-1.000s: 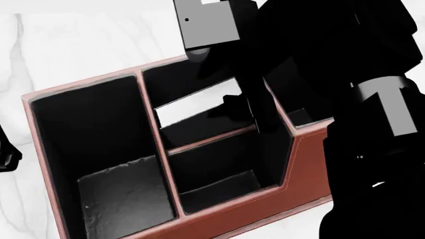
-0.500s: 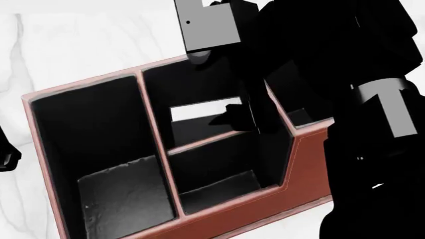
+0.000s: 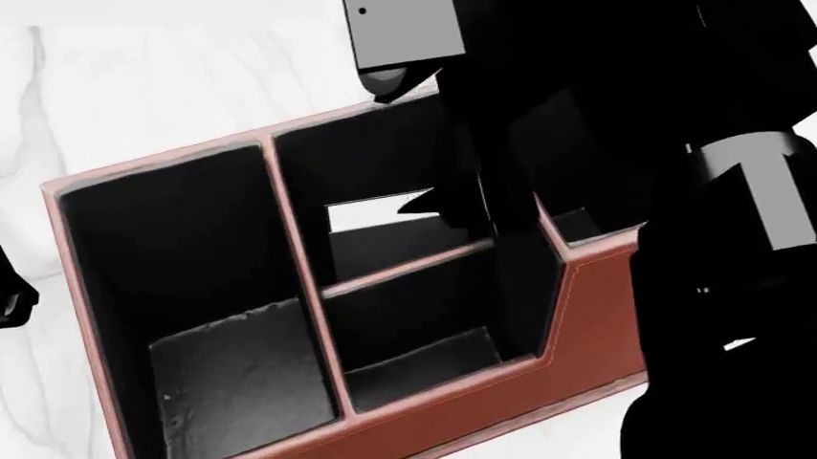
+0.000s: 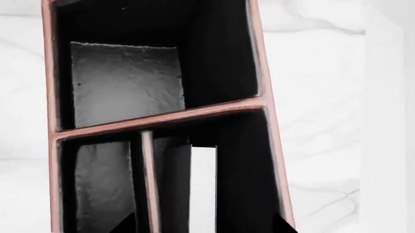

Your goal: Pick up the book and place it in the front compartment of the caddy.

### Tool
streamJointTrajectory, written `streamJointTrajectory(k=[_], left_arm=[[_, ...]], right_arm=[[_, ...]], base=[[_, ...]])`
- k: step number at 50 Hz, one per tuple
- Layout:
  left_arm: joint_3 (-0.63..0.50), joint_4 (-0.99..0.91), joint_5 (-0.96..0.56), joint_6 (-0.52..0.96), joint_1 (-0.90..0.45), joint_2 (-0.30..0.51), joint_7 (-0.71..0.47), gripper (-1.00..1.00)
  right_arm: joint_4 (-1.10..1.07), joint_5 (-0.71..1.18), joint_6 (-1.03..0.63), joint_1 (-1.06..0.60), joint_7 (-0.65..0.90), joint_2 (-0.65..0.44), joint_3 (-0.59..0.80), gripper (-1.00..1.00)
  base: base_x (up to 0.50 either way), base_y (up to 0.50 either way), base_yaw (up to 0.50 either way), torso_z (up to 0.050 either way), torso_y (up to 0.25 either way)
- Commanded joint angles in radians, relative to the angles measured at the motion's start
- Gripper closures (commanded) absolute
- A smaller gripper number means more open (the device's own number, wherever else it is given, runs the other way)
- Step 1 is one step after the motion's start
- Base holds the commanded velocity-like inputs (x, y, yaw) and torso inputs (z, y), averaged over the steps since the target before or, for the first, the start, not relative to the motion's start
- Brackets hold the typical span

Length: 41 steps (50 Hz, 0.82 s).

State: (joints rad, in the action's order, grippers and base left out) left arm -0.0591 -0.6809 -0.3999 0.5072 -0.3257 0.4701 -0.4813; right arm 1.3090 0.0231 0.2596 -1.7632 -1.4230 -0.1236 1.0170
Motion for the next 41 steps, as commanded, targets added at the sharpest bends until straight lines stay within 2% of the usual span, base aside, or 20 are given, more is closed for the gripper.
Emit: streamJointTrajectory(k=[1,15,20,24,41], left_arm=[[0.022,-0.003,0.002,0.001,-0.001,-0.015,0.022,-1.00],[0.019,-0.005,0.001,-0.003,0.003,-0.012,0.021,-1.00],[0.016,-0.003,0.002,-0.004,0.003,-0.012,0.020,-1.00],[0.010,-0.002,0.005,-0.004,0.000,-0.013,0.020,-1.00],[0.007,-0.010,0.001,0.000,-0.001,-0.009,0.015,-1.00]], right_arm=[[-0.001,-0.008,-0.017,-0.052,0.036,0.011,-0.041,-1.00],[-0.019,-0.016,-0.111,-0.247,0.270,-0.029,-0.094,-1.00],[-0.453,-0.011,-0.415,-0.217,0.364,-0.189,-0.138,-1.00],[-0.670,-0.019,-0.575,-0.208,0.413,-0.268,-0.167,-1.00],[-1.083,-0.014,-0.894,-0.193,0.536,-0.404,-0.290,-1.00]], base=[[0.00,0.00,0.00,0.000,0.000],[0.00,0.00,0.00,0.000,0.000],[0.00,0.00,0.00,0.000,0.000],[0.00,0.00,0.00,0.000,0.000],[0.00,0.00,0.00,0.000,0.000]])
